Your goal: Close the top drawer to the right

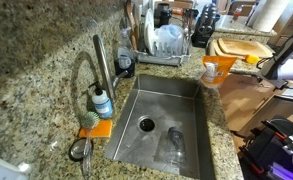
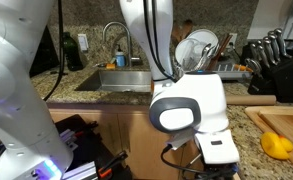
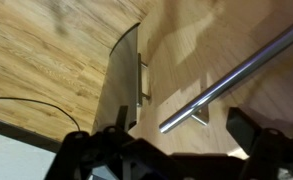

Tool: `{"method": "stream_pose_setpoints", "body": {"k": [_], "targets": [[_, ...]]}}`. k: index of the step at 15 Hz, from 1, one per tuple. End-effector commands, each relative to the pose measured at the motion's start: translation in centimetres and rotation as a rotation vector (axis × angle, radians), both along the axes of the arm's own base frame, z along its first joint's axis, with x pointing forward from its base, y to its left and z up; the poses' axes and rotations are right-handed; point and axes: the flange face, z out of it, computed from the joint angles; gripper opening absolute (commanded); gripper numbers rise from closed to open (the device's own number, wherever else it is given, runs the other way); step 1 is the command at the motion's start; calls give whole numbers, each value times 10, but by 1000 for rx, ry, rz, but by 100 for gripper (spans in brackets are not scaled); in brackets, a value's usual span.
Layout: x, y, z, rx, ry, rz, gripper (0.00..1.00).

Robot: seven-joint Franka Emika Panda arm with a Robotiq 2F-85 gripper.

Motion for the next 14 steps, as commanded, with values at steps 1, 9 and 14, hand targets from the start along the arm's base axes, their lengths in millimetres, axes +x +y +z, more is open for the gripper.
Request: {"method": "stream_pose_setpoints", "body": {"k": [1,9,14], "targets": [[12,10,5,-121,-13,82,100],[19,30,-5,-96,-1,82,100],[6,23,-23,-5,65,59,100]]}}
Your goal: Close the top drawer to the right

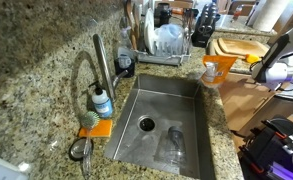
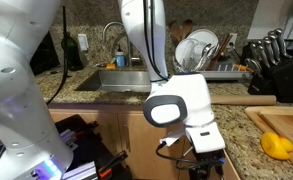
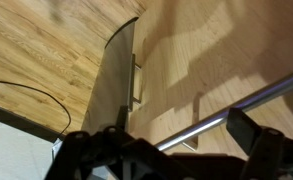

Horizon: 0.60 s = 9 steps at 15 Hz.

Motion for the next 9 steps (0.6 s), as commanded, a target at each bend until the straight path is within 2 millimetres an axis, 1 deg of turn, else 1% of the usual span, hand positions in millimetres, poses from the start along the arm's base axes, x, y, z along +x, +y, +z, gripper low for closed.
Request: {"method": "stream_pose_setpoints", "body": {"k": [1,2,4,6,9], "targets": [[-10,-13,-12,34,31,-49,100],[-7,-3,-5,20,15,-24,100],[-11,-7,-7,21,20,-39,100],[-8,-9,-8,27,12,-35,100],[-5,-38,-28,45,17,-126,100]]}}
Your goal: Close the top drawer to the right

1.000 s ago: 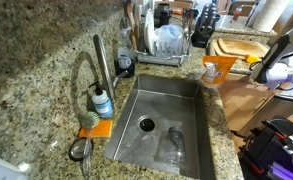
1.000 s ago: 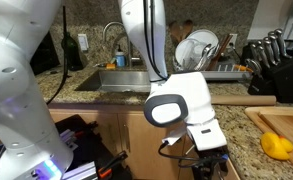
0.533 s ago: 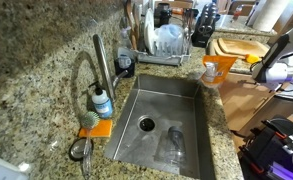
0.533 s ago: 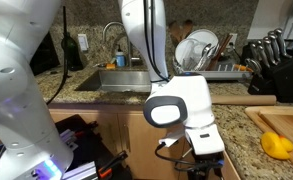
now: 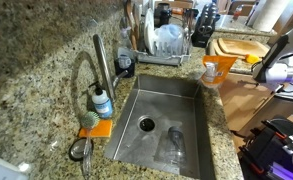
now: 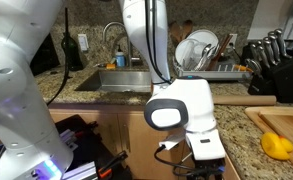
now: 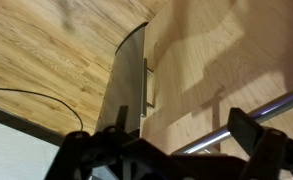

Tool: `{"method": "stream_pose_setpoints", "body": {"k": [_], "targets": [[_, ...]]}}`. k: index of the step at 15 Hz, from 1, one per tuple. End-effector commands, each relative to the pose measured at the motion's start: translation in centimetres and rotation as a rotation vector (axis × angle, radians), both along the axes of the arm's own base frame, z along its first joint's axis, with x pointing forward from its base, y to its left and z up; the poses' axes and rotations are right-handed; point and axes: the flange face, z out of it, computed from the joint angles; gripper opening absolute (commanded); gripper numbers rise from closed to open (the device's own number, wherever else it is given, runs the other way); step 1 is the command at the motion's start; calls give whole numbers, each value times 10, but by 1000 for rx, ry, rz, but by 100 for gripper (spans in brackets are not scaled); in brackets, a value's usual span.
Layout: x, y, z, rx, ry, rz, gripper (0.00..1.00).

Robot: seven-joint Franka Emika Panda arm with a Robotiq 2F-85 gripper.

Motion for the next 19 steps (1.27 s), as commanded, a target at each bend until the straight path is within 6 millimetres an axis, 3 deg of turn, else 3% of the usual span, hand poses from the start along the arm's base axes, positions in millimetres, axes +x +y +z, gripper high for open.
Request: {"method": "stream_pose_setpoints", "body": {"k": [1,4,6,7,9,11,13,17,18,19], "targets": [[7,-37,-21,30,-15,-92,100],[9,-62,-33,-38,-67,-128,100],[6,-63,-32,-55,-88,-140,100],[-6,-41,-26,-8,-38,-117,100],[-7,-41,-27,-12,-48,-125,100],[-6,-23,-18,97,-13,-62,100],[-11,9,3,165,-4,29,100],[-17,41,41,207,-40,217,100],[-3,23,15,160,-11,135,100],[-4,27,24,165,-29,144,100]]}}
